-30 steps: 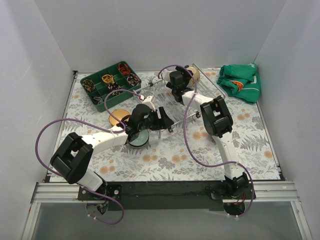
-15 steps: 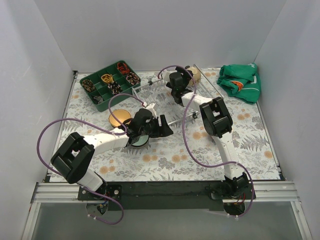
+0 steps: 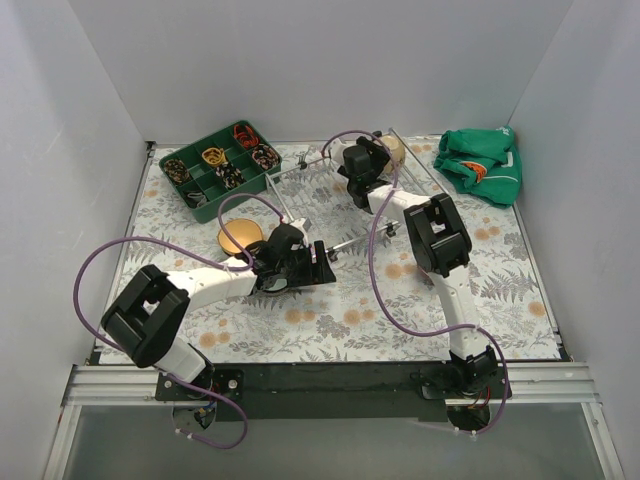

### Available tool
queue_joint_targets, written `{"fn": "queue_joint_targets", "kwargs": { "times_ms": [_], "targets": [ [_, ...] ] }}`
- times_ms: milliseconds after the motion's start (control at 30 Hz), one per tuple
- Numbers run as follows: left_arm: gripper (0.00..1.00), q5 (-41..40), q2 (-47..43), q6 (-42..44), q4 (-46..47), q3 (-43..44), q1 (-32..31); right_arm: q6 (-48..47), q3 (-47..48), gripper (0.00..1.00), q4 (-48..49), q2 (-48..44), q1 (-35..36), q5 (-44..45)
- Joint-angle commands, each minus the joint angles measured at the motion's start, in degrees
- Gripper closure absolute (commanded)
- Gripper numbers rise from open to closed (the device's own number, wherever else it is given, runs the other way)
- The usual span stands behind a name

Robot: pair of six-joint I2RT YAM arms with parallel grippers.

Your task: Unload the bowls from the dish rack

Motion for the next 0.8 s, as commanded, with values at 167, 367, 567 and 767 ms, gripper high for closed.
{"fn": "queue_joint_targets", "kwargs": {
  "times_ms": [167,367,567,767],
  "targets": [
    [0.34,1.2,-5.7,0.8,-1.3,2.5,0.5,5.3,-5.5,0.47,-1.5,-9.3,-1.2,-1.8],
    [0.31,2.6,-8.1,1.4,-1.3,5.6,0.5,7.1,-9.8,0.58,-2.4,-14.2,-0.9,-2.8],
    [0.3,1.1,-12.2,2.7,-3.9,9.3,0.5,8.6,-14.3,0.56,-2.5,-17.9,-0.4,-3.4],
    [0.28,-5.6,-11.1,7.4,-5.1,12.4,0.7,10.4,-13.7,0.31,-5.3,-18.9,-0.8,-4.5]
  ]
}}
